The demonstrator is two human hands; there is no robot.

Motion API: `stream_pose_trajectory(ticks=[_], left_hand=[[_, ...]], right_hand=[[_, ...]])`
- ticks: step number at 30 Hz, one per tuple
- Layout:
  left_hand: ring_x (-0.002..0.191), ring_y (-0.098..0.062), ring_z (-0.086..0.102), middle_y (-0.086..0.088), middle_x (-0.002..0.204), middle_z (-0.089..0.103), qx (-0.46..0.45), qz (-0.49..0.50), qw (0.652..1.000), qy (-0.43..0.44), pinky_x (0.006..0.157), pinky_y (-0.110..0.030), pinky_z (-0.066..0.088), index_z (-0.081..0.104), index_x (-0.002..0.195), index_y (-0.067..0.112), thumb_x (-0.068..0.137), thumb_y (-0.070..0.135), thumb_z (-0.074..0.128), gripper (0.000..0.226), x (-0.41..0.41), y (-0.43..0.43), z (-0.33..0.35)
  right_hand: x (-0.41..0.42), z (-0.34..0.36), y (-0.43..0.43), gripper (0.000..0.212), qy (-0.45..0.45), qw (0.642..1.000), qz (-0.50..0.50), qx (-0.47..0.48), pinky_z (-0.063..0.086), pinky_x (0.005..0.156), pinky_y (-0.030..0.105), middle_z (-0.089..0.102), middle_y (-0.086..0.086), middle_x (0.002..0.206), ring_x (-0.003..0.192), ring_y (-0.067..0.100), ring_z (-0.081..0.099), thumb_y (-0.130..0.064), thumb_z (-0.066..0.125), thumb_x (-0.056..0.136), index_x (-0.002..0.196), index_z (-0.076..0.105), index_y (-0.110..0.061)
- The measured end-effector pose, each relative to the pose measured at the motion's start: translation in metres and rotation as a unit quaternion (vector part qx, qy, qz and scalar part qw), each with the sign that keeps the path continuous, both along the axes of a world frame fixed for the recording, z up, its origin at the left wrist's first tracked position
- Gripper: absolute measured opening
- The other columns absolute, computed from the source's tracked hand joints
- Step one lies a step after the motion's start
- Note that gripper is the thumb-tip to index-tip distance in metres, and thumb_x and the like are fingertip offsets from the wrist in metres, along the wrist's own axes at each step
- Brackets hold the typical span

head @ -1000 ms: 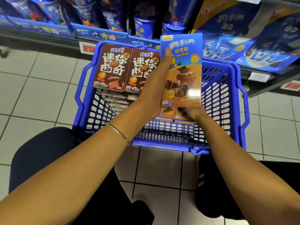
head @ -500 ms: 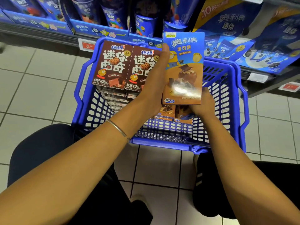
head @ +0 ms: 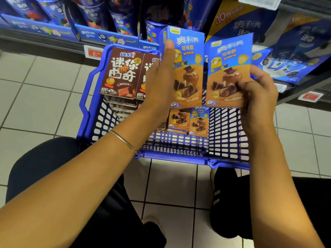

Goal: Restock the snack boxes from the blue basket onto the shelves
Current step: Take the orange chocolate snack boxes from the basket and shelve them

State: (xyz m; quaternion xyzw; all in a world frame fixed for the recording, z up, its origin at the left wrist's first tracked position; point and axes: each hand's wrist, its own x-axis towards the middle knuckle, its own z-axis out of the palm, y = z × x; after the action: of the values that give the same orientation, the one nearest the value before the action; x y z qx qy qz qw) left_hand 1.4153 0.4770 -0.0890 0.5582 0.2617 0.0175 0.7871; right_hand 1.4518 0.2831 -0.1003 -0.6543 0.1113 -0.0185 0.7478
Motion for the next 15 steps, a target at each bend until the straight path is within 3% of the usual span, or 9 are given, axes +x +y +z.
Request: stream_pose_trajectory(ticks=[3,6,8,12,15], left_hand=[[0.112,-0.033,0.074,-0.008,0.116,0.079,0.02,0.029,0.999,0.004,0.104,-0.056,0.055,0.073,0.121,0.01,0.106,0.062,0.049,0.06,0.0,0.006,-0.001],[0.113,-0.03,0.075,-0.01,0.118,0.079,0.006,0.026,1.0,-0.006,0.105,-0.057,0.055,0.071,0.128,0.01,0.107,0.059,0.049,0.058,0.002,0.006,-0.002],[0.115,-0.03,0.074,-0.007,0.121,0.079,-0.01,0.013,1.0,-0.01,0.106,-0.057,0.055,0.072,0.129,0.015,0.108,0.057,0.049,0.053,0.003,0.003,-0.001],[0.122,-0.039,0.07,-0.016,0.132,0.073,-0.049,-0.014,0.998,-0.024,0.109,-0.061,0.051,0.067,0.139,0.014,0.109,0.058,0.041,0.059,0.005,-0.001,0.003],[0.118,-0.042,0.072,-0.021,0.128,0.074,-0.043,-0.011,0.998,-0.042,0.104,-0.063,0.055,0.066,0.138,0.006,0.111,0.056,0.037,0.063,0.006,0.0,0.005]], right_hand=[[-0.002,0.021,0.002,0.039,-0.025,0.993,0.046,0.109,0.055,0.076,0.034,0.069,0.016,0.096,0.081,0.026,0.067,-0.002,0.048,0.081,0.117,0.063,0.001],[-0.007,0.03,0.012,0.039,-0.015,0.983,0.085,0.16,0.051,0.093,0.049,0.066,0.021,0.107,0.096,0.034,0.064,-0.005,0.045,0.087,0.124,0.058,0.003],[-0.009,0.03,0.026,0.044,0.002,0.985,0.098,0.143,0.048,0.097,0.055,0.064,0.025,0.113,0.101,0.037,0.061,-0.006,0.047,0.086,0.128,0.055,0.004],[-0.015,0.026,0.053,0.054,-0.006,0.989,0.118,0.084,0.053,0.078,0.036,0.066,0.018,0.106,0.09,0.027,0.065,-0.011,0.049,0.08,0.13,0.052,0.007],[-0.019,0.015,0.064,0.048,0.0,0.987,0.147,0.061,0.051,0.088,0.044,0.066,0.017,0.115,0.101,0.03,0.064,-0.013,0.05,0.09,0.134,0.051,0.004]])
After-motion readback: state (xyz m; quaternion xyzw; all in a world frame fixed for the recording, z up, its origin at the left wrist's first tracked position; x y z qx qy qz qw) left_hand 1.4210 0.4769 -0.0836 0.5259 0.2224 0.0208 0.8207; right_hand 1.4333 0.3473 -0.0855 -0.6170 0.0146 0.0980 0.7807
